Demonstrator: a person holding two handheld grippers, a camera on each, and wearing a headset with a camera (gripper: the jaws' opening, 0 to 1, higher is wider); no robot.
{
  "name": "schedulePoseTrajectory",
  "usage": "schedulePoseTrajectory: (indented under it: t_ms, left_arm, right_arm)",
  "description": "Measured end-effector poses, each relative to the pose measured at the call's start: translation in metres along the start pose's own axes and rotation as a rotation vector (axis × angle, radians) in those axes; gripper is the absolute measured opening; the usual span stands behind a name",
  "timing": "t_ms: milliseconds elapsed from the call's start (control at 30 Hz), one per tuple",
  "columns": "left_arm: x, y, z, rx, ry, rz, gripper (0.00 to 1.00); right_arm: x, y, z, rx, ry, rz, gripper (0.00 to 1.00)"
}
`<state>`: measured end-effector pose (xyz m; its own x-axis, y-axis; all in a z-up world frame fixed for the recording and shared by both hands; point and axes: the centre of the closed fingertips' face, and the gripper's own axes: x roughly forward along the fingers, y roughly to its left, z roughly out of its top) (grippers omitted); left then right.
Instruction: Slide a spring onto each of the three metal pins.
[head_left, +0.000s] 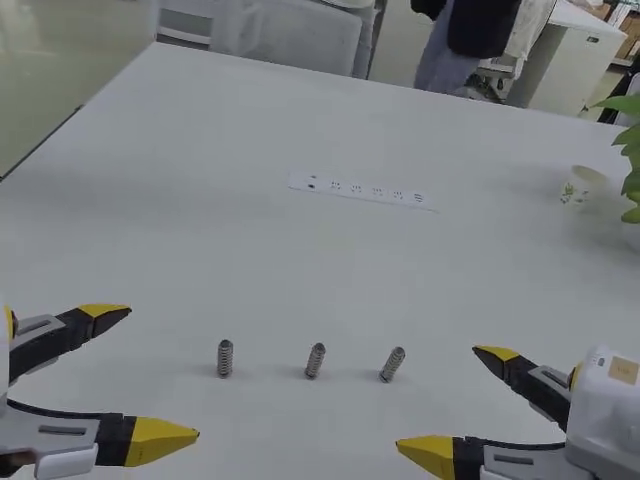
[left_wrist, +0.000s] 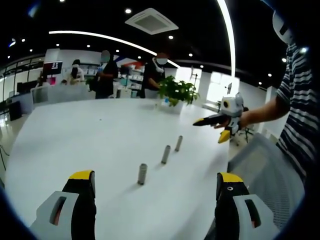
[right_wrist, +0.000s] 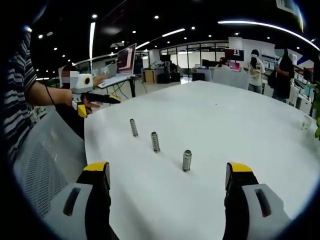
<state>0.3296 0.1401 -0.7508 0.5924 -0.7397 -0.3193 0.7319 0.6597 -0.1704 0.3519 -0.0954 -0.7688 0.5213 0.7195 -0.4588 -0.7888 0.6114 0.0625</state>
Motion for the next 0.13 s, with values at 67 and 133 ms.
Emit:
schedulePoseTrajectory:
  t_ms: [67, 133]
  left_arm:
    - [0.0001, 0.0003, 0.0002, -0.001, -0.001, -0.001, 0.98]
    - [0.0000, 0.0009, 0.0001, 0.001, 0.000, -0.001, 0.98]
  right_arm:
    - [-0.0001, 0.0008, -0.0004, 0.002, 0.001, 0.000, 0.96]
    - [0.0000, 0.0011, -0.0005, -0.001, 0.001, -0.001, 0.96]
